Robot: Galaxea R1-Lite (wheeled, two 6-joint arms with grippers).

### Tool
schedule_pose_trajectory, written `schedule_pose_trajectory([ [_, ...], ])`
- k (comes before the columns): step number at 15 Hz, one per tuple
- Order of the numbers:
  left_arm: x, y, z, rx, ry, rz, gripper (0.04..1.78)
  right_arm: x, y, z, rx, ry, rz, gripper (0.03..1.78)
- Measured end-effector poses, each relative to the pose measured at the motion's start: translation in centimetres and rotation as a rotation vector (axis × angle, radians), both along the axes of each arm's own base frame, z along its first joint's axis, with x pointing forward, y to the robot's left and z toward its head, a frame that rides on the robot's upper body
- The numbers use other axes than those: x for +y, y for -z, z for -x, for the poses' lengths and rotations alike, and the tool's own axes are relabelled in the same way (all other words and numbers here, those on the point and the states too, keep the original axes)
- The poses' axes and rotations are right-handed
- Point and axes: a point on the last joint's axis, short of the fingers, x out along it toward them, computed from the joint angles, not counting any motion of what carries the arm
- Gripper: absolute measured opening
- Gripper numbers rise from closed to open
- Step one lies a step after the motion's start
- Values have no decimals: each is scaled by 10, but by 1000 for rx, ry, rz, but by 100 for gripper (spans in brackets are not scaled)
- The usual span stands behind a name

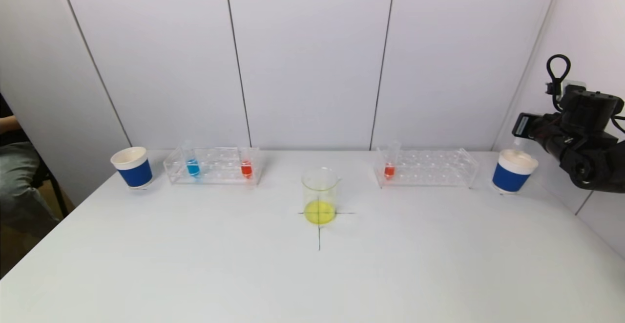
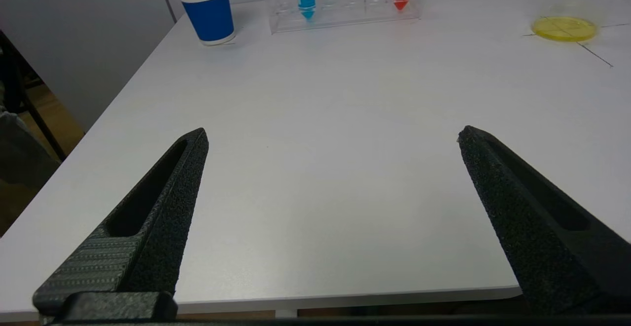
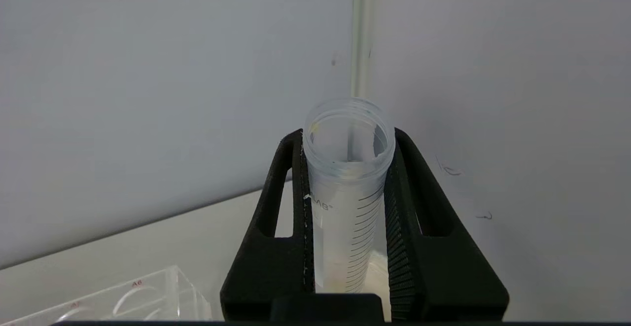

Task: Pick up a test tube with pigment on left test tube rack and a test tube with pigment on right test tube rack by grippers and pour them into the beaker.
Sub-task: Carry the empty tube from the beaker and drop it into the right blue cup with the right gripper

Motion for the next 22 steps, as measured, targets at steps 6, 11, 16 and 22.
schedule_pose_trajectory([
  [6,0,0,0,0,0,0,177,-5,21,9,27,14,-10,47],
  [11,0,0,0,0,0,0,177,-4,32,16,42,16,-15,47],
  [16,0,0,0,0,0,0,177,-4,37,20,59,19,-31,47],
  [22,0,0,0,0,0,0,177,-4,38,21,63,21,-33,47],
])
